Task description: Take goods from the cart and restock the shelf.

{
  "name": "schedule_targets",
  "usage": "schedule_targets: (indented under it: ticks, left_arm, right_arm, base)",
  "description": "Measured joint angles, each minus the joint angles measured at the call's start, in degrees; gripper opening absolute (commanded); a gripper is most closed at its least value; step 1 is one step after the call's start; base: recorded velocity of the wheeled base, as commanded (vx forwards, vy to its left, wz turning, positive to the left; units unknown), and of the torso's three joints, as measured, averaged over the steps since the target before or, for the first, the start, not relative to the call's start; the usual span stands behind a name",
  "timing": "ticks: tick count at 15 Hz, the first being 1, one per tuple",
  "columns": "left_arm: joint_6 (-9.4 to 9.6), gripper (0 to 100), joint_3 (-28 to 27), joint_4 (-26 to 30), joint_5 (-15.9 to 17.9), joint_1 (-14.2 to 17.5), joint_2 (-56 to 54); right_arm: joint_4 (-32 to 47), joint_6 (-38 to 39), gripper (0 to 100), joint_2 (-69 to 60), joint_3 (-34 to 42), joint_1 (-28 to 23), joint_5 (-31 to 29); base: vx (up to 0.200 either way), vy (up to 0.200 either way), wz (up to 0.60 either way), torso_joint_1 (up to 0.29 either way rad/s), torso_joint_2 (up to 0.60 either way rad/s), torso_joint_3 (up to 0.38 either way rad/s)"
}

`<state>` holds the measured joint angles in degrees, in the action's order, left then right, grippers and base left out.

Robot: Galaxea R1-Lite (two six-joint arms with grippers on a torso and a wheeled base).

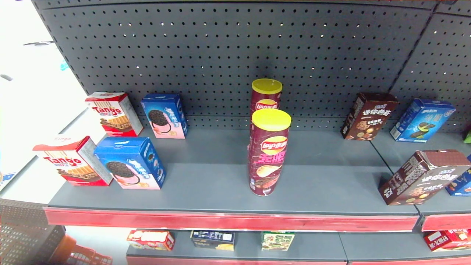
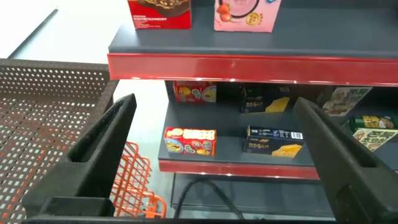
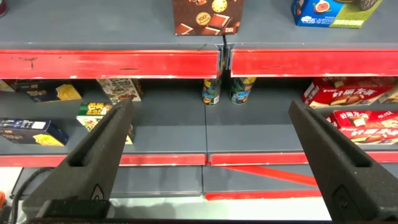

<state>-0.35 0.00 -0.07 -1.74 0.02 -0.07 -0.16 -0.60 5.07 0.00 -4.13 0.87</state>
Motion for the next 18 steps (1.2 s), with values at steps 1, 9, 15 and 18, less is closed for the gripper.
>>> schedule_targets:
  ticks: [1, 9, 15, 18]
  left_arm:
    - [-0.05, 100, 0.0, 0.0, 0.0, 0.0, 0.0]
    - [-0.07, 100, 0.0, 0.0, 0.0, 0.0, 0.0]
    - [-0.07, 100, 0.0, 0.0, -0.1, 0.0, 0.0]
    - [-0.07, 100, 0.0, 0.0, -0.1, 0.0, 0.0]
  right_arm:
    - [0.0, 0.0, 100, 0.0, 0.0, 0.0, 0.0]
    - [0.0, 0.3, 100, -3.8, 0.0, 3.8, -0.1]
    - [0.0, 0.3, 100, -4.9, 0.0, 4.1, -0.1]
    - [0.1, 0.2, 100, -5.0, 0.0, 4.1, -0.1]
  base:
    - [0.000, 0.000, 0.00, 0.000, 0.00, 0.000]
    - [0.000, 0.000, 0.00, 0.000, 0.00, 0.000]
    - [0.000, 0.000, 0.00, 0.000, 0.00, 0.000]
    - [0.000, 0.000, 0.00, 0.000, 0.00, 0.000]
